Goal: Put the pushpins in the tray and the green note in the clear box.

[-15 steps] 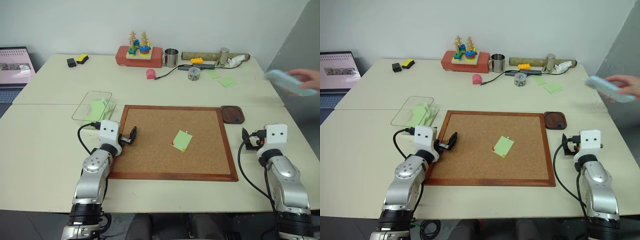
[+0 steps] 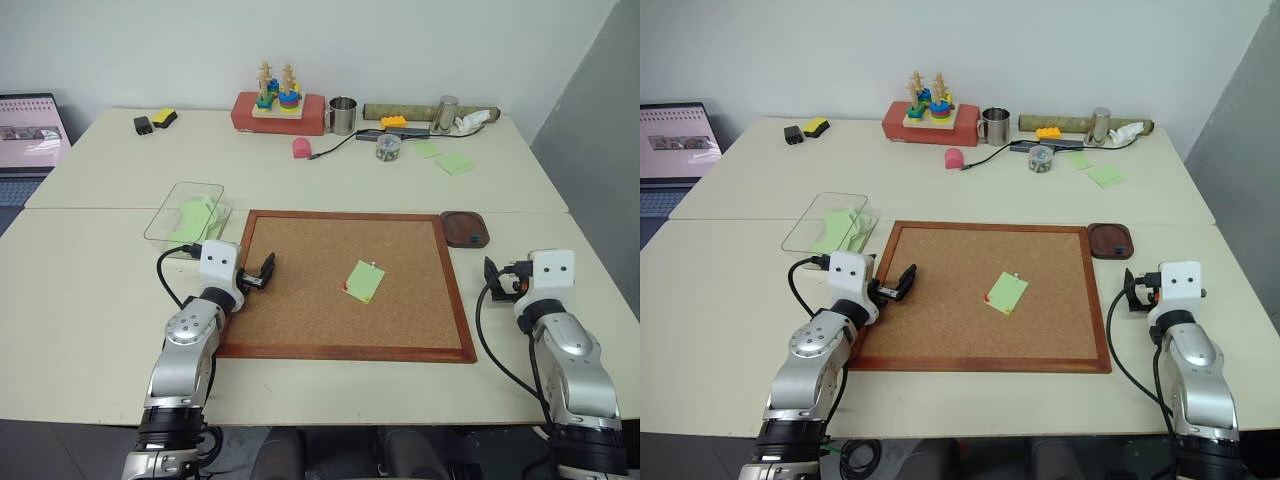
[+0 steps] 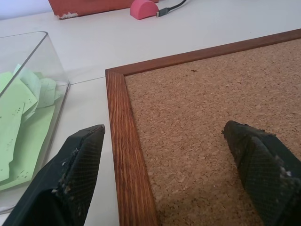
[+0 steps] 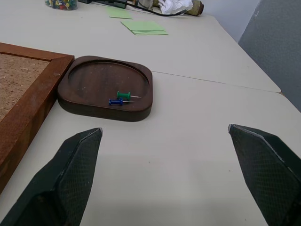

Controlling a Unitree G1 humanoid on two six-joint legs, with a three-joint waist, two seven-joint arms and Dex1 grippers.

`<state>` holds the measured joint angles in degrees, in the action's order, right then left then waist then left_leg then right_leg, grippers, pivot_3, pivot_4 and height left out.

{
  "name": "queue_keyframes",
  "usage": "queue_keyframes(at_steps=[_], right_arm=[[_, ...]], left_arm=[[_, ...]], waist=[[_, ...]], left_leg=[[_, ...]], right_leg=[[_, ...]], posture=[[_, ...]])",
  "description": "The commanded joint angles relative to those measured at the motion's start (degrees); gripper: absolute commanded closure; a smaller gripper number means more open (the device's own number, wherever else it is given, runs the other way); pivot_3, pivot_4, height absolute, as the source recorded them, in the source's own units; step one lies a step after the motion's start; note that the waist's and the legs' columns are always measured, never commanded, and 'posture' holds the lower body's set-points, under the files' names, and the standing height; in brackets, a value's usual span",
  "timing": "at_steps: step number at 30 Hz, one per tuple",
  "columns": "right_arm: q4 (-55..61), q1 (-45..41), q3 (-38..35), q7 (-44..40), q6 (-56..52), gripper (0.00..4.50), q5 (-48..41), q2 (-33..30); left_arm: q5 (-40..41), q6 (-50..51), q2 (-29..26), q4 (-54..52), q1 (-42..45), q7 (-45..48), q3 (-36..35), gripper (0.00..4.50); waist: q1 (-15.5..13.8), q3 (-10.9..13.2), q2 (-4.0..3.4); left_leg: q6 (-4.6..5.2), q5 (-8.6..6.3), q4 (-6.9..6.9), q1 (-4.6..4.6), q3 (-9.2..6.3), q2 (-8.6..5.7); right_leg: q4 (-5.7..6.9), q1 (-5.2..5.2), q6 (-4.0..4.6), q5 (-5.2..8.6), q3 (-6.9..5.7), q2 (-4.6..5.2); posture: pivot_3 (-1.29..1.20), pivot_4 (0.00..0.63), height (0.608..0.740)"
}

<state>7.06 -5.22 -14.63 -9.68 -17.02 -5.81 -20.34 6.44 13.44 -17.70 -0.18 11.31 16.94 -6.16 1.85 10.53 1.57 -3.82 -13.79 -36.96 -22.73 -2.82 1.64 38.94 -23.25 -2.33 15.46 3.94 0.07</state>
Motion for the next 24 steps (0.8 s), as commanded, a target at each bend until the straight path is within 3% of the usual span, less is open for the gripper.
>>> queue_keyframes(at_steps=[1,16,19,24], right_arm=[[1.9,-0.2,-1.5,0.1,0.6,0.00,-0.4,-0.7],[1.8,-0.1,-1.4,-2.4,1.3,0.00,-1.6,-1.7],[4.8,0.1,-0.7,-12.5,0.3,0.00,-9.6,-3.0],[9.6,-0.2,1.1,-25.7,-8.4,0.00,-19.4,-10.4]], left_arm=[[0.7,-0.3,-0.7,-2.1,0.0,0.2,-1.1,0.22],[4.9,1.2,-3.7,-3.3,0.4,6.1,-2.6,0.22],[7.4,1.2,-8.0,-4.1,0.8,13.2,-2.0,0.22],[16.3,8.5,-14.2,-6.3,1.9,25.0,-2.0,0.22]], waist=[[0.0,0.0,0.00],[0.0,0.0,0.00],[0.1,0.0,0.00],[0.1,0.0,-0.02]], left_leg=[[0.00,0.00,0.00,0.00,0.00,0.00],[0.00,0.00,0.00,0.00,0.00,0.00],[0.00,0.00,0.00,0.00,0.00,0.01],[0.00,0.00,0.00,0.00,0.00,0.01]], right_leg=[[0.00,0.00,0.00,0.00,0.00,0.00],[0.00,0.00,-0.01,0.01,0.00,0.00],[-0.01,0.00,-0.03,0.02,-0.01,-0.02],[-0.02,0.01,-0.11,0.07,-0.01,-0.01]], posture=[[0.00,0.150,0.740],[0.00,0.150,0.740],[0.00,0.150,0.740],[0.00,0.150,0.740]])
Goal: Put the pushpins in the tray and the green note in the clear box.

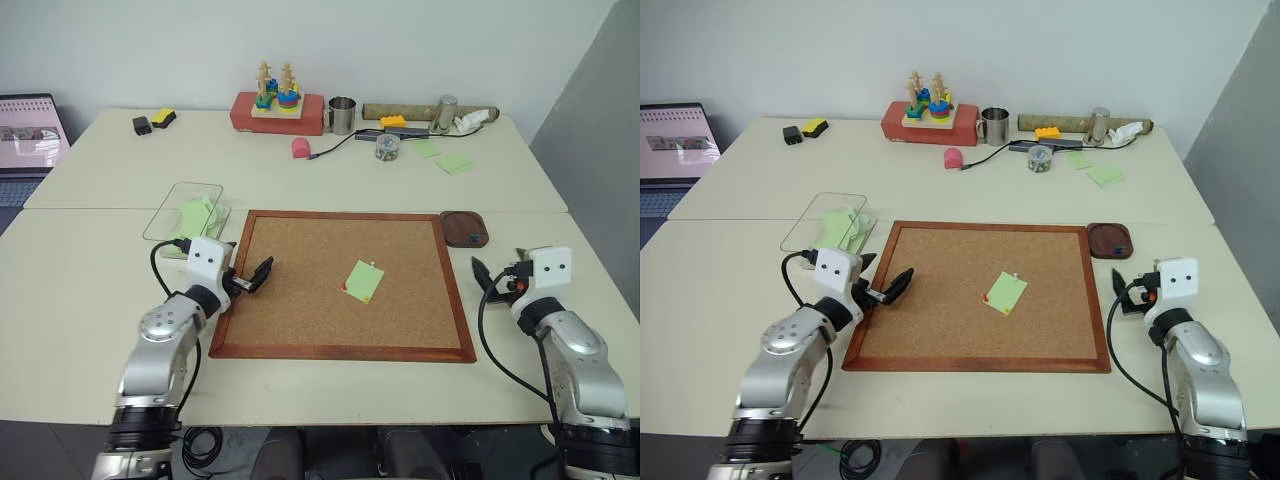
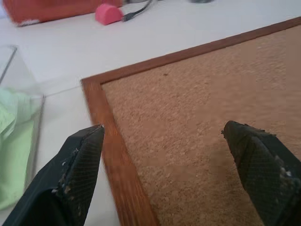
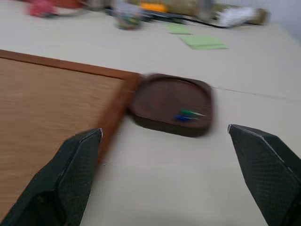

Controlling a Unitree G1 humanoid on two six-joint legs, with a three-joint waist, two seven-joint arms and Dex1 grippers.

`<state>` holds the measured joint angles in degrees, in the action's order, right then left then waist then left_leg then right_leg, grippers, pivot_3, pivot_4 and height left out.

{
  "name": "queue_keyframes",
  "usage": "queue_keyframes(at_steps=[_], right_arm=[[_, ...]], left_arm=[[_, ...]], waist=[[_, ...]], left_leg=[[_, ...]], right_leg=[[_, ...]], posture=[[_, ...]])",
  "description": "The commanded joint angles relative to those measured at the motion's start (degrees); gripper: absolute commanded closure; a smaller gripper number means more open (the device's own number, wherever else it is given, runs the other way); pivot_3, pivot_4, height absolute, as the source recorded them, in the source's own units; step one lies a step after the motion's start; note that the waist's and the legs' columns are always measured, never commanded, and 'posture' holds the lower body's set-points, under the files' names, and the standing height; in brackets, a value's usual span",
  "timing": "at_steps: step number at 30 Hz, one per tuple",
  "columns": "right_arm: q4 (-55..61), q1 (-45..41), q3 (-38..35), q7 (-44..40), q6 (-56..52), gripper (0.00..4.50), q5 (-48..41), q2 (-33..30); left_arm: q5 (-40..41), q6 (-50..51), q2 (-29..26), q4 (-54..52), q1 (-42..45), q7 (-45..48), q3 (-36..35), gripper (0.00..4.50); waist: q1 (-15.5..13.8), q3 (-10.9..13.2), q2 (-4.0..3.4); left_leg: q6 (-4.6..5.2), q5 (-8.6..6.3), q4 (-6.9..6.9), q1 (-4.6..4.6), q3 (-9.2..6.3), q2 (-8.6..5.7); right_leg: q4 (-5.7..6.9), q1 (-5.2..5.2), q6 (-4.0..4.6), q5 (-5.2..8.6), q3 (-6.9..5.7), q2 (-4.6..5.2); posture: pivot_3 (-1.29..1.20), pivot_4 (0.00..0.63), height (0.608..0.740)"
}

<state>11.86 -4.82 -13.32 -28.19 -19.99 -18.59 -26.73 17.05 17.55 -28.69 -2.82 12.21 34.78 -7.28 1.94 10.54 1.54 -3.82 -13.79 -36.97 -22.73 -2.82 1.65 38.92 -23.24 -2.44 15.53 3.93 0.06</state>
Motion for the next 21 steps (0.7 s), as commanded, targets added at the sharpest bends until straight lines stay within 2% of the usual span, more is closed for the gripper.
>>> queue_keyframes(at_steps=[1,4,9,12,17,21], right_arm=[[5.9,-0.8,0.1,-9.6,-7.8,0.00,-8.9,-5.7],[8.3,-1.8,1.2,-13.3,-12.3,0.00,-12.7,-9.2],[7.6,-4.7,3.9,-12.8,-13.1,0.00,-11.2,-10.0],[7.1,-5.3,5.4,-12.3,-12.3,0.00,-10.3,-9.0],[5.9,-6.5,6.8,-12.6,-11.3,0.00,-9.2,-8.0],[3.4,-8.2,8.6,-12.9,-10.1,0.00,-8.0,-7.1]], left_arm=[[7.5,6.4,-4.5,-4.3,1.3,9.2,-0.9,0.22],[9.7,9.7,-7.8,-5.5,2.0,13.3,-0.2,0.22],[8.4,9.3,-9.9,-5.3,2.8,15.5,1.4,0.22],[7.1,7.6,-9.3,-5.0,2.8,15.4,2.4,0.63],[7.5,7.5,-8.0,-6.3,2.9,15.1,3.7,1.55],[7.6,7.9,-7.2,-7.0,3.3,15.0,4.6,2.48]], waist=[[0.0,0.0,0.00],[0.0,0.0,0.01],[0.0,0.0,0.01],[0.0,0.0,0.01],[-0.1,0.0,0.01],[-0.1,0.0,0.01]], left_leg=[[0.00,0.00,-0.01,0.00,0.00,0.00],[0.00,0.00,0.00,0.00,-0.03,0.01],[0.00,0.00,0.00,0.01,-0.03,0.02],[0.00,0.00,0.00,-0.03,-0.04,0.02],[0.00,0.00,0.00,-0.05,-0.04,0.02],[0.00,0.00,-0.01,-0.04,-0.04,0.02]], right_leg=[[0.00,0.02,-0.06,0.04,0.00,0.00],[0.00,0.02,-0.06,0.04,-0.04,0.00],[0.01,0.00,-0.07,0.06,-0.03,-0.02],[-0.03,0.00,-0.08,0.06,-0.04,-0.02],[-0.05,-0.01,-0.08,0.06,-0.04,-0.01],[-0.03,-0.01,-0.08,0.06,-0.04,-0.01]], posture=[[0.00,0.150,0.740],[0.00,0.150,0.740],[0.00,0.150,0.740],[0.00,0.150,0.740],[0.00,0.150,0.740],[0.00,0.150,0.740]])
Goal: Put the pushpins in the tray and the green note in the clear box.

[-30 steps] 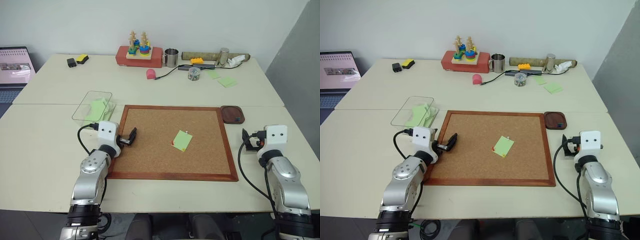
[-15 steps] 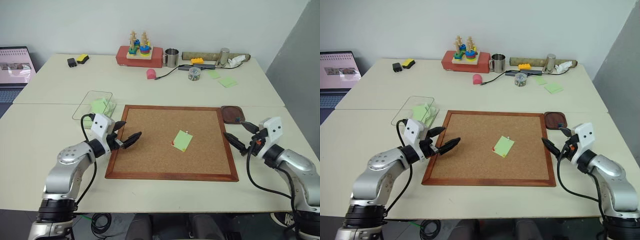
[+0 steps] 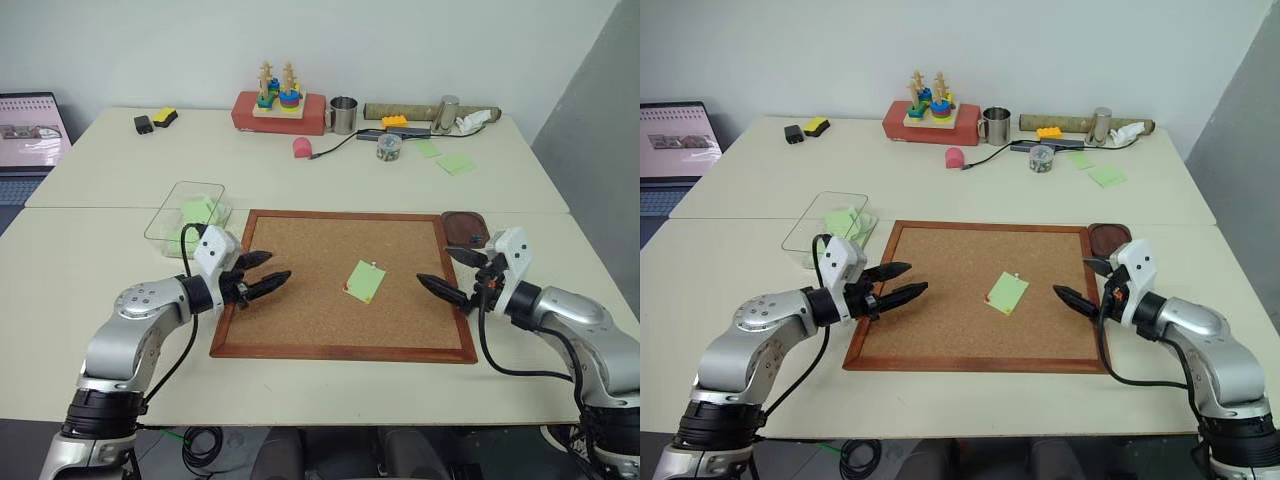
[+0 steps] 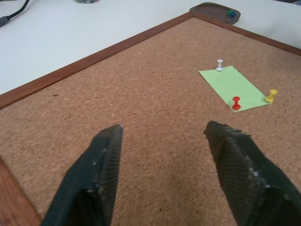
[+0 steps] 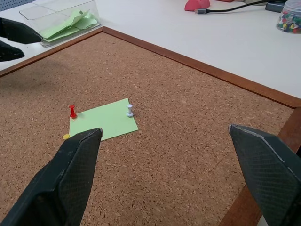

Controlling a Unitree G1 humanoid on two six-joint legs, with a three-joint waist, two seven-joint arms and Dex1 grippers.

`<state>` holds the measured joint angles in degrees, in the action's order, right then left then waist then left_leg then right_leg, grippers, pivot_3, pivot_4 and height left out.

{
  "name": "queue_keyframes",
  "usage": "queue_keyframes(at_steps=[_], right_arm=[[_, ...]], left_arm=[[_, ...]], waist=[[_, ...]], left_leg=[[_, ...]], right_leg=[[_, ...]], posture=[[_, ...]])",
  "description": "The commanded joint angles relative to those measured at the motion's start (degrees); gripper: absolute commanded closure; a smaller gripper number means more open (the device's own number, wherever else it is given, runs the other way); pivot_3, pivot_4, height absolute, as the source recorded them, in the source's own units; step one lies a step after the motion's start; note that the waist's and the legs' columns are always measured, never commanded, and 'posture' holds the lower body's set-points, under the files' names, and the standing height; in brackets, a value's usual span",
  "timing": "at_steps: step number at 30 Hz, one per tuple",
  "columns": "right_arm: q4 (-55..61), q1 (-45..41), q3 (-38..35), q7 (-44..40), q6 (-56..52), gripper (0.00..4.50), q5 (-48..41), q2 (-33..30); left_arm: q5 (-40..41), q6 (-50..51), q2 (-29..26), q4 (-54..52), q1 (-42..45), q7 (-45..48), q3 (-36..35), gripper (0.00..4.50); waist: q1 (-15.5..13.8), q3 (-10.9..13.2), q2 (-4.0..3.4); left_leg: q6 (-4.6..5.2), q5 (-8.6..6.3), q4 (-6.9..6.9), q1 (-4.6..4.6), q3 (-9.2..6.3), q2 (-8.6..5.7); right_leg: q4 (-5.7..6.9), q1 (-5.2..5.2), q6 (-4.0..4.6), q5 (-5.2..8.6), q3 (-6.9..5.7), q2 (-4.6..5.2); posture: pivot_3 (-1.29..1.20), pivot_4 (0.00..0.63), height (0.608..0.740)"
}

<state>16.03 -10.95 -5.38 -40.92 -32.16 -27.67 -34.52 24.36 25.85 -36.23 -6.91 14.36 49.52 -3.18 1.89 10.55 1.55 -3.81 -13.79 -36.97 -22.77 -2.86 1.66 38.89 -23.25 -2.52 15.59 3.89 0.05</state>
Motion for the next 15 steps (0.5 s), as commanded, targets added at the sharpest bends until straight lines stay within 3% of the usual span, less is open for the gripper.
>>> queue_keyframes(at_steps=[1,11,15], right_arm=[[-1.3,-2.4,1.0,-0.2,2.3,0.00,1.4,0.9],[-7.0,-8.5,8.0,-0.2,4.5,0.00,5.5,6.5],[-10.6,-10.8,10.3,-0.5,6.6,0.00,7.6,8.7]], left_arm=[[0.3,-0.3,0.4,-3.0,1.1,0.3,0.7,2.62],[-1.4,-1.5,2.4,-3.2,1.1,0.0,4.3,4.47],[-2.6,-2.7,4.1,-2.4,0.3,-0.1,6.2,4.47]], waist=[[0.0,0.0,0.00],[0.0,0.0,0.00],[0.0,0.0,0.00]], left_leg=[[0.00,0.00,0.00,0.00,0.00,0.00],[0.00,0.00,0.00,0.01,0.00,0.00],[0.00,0.00,0.00,-0.01,-0.01,0.00]], right_leg=[[0.00,0.00,0.00,0.00,0.00,0.00],[0.01,-0.01,0.00,0.00,0.00,0.00],[0.01,-0.02,0.01,-0.01,-0.01,0.00]], posture=[[0.00,0.150,0.740],[0.00,0.150,0.740],[0.00,0.150,0.740]])
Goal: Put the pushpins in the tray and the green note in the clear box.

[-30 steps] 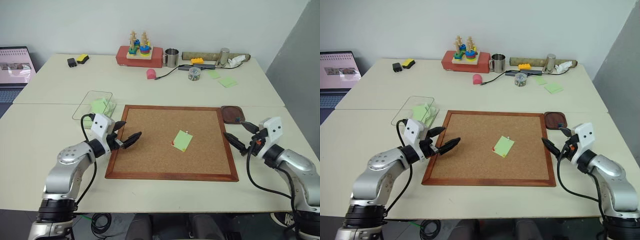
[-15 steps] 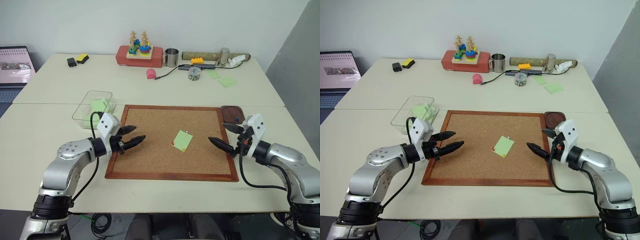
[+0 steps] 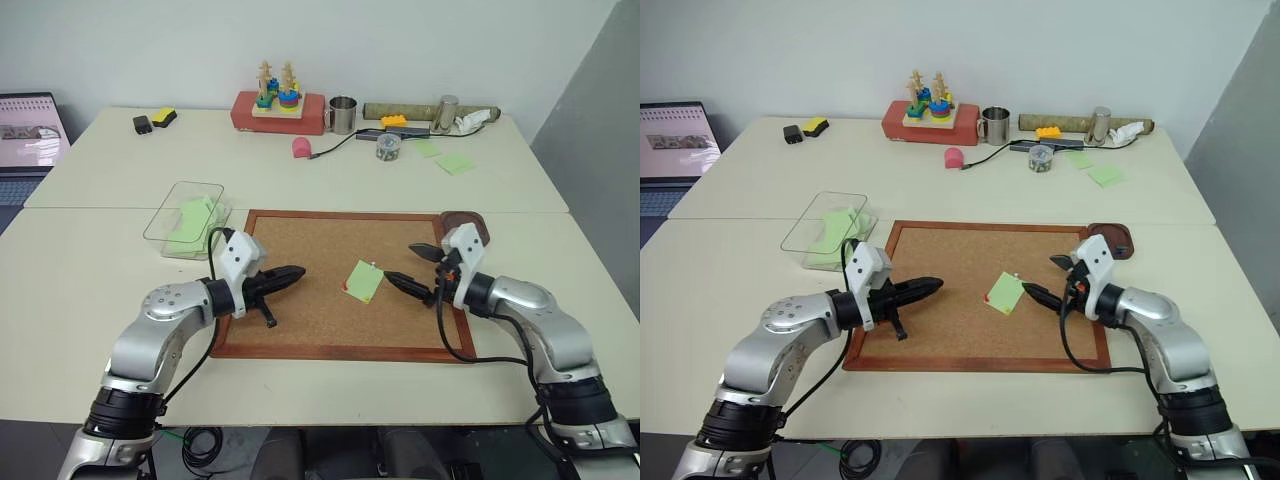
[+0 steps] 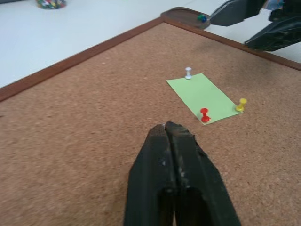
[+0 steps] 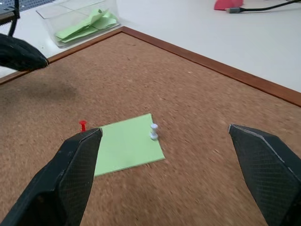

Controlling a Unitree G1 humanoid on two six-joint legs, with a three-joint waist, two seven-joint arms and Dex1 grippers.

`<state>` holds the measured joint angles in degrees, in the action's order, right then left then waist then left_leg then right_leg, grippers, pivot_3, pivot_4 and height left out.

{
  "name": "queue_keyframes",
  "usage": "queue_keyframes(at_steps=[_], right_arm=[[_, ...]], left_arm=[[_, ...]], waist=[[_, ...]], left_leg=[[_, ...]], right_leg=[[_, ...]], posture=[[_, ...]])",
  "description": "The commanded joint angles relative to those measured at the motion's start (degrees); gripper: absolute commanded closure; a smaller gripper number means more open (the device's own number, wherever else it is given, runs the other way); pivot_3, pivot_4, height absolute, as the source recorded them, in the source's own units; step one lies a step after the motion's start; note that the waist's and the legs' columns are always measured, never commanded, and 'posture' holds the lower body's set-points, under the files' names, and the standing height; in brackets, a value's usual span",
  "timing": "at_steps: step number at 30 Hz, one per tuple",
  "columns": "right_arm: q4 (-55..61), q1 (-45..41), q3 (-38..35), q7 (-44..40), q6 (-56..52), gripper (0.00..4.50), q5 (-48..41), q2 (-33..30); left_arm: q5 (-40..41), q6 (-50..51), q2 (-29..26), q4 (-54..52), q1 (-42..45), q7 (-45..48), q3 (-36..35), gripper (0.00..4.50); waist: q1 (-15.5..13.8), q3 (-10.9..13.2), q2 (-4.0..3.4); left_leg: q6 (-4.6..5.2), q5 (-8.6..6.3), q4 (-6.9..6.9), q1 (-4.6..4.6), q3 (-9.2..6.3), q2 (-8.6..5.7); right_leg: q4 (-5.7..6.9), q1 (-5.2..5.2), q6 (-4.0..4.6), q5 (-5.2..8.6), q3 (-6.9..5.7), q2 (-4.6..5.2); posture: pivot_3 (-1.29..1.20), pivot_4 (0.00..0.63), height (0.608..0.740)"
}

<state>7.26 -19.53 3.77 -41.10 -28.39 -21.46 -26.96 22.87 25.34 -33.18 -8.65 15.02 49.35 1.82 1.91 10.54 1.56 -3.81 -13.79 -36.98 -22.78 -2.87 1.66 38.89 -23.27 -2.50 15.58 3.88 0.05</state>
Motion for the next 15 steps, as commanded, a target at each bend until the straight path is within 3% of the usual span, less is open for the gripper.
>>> queue_keyframes(at_steps=[1,11,15], right_arm=[[-2.8,-2.9,1.6,-0.4,3.1,0.00,1.8,1.8],[-10.3,-5.8,4.1,-0.8,6.4,0.00,5.3,5.6],[-12.3,-6.8,4.7,-1.2,7.1,0.00,5.8,6.6]], left_arm=[[-1.9,-2.8,1.2,-0.1,-0.6,0.3,2.0,4.47],[-11.4,-4.2,0.1,5.5,-2.7,0.8,11.0,4.47],[-11.1,-4.1,1.4,5.1,-2.5,0.0,10.7,4.47]], waist=[[0.0,0.0,-0.01],[0.0,0.0,-0.03],[0.0,0.0,-0.07]], left_leg=[[0.00,0.00,0.00,0.00,0.01,-0.01],[0.00,0.00,0.00,0.05,0.00,0.00],[0.00,0.00,-0.01,0.09,0.03,-0.02]], right_leg=[[0.01,0.00,0.02,-0.01,0.02,0.00],[0.03,0.02,0.23,-0.14,0.00,0.00],[0.05,0.05,0.20,-0.12,0.03,0.01]], posture=[[0.00,0.150,0.740],[0.00,0.150,0.740],[0.00,0.150,0.740]])
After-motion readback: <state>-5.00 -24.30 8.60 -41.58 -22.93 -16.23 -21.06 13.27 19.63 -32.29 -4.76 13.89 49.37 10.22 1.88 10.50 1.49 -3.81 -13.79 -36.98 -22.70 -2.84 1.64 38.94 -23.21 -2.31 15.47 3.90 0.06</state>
